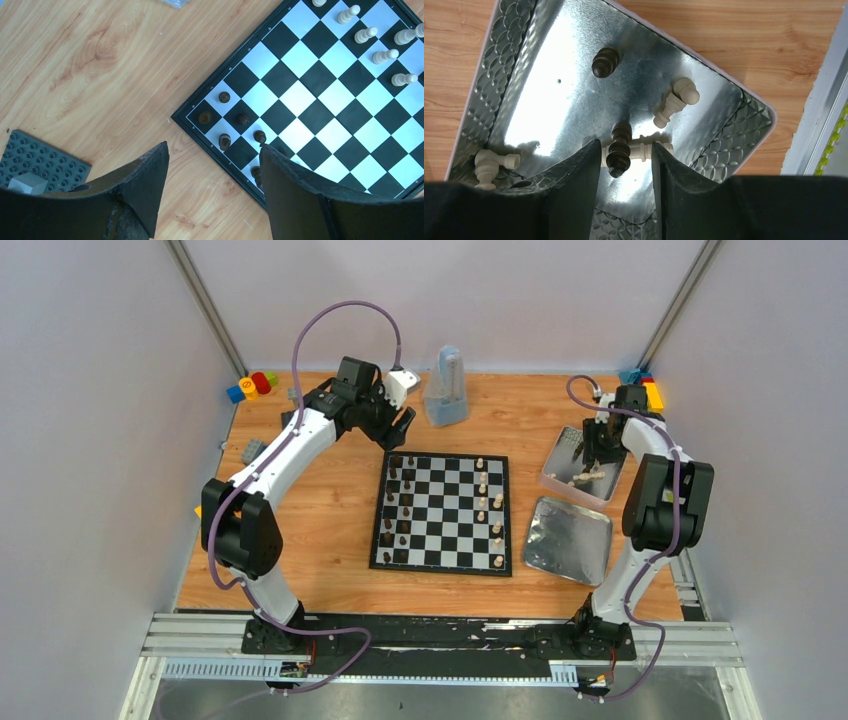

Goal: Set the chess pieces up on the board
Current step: Pick up the chess piece from the storage box.

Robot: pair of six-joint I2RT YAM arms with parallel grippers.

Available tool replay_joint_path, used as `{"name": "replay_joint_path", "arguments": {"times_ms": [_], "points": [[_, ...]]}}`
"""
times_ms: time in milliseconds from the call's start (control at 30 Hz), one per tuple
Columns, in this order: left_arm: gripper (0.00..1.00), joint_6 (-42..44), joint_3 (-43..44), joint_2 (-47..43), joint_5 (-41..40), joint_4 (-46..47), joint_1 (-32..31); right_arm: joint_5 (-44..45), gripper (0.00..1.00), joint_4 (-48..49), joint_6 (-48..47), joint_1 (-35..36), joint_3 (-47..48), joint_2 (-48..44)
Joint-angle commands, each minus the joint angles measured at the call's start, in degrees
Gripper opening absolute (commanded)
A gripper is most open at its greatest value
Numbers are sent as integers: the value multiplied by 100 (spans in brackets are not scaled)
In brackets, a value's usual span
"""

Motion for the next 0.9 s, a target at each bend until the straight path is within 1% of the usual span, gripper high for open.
{"name": "replay_joint_path", "arguments": {"times_ms": [0,133,167,367,433,533,667,767,867], "points": [[74,-58,-37,-222,97,36,15,-1,42,152,13,-36,159,79],[75,-54,-69,-245,96,38,9,-94,34,117,29,-36,231,166],[75,-49,-77,-260,80,35,9,-133,30,102,31,-36,254,171],[75,-11,-137,-355,-15,23,15,-265,12,-38,40,-36,394,44],[75,-2,-132,-400,-38,1,15,-320,7,-107,35,-36,467,-61],[75,-5,-156,-503,-111,-52,15,-445,3,-292,8,-23,662,-249],[75,-13,-275,-700,-269,-119,50,-684,1,-634,-116,114,880,-569],[75,-61,-397,-862,-307,-168,146,-695,1,-810,-257,391,919,-848],[75,-154,-479,-1058,-274,-303,361,-857,1,-1036,-473,836,973,-1116]]}}
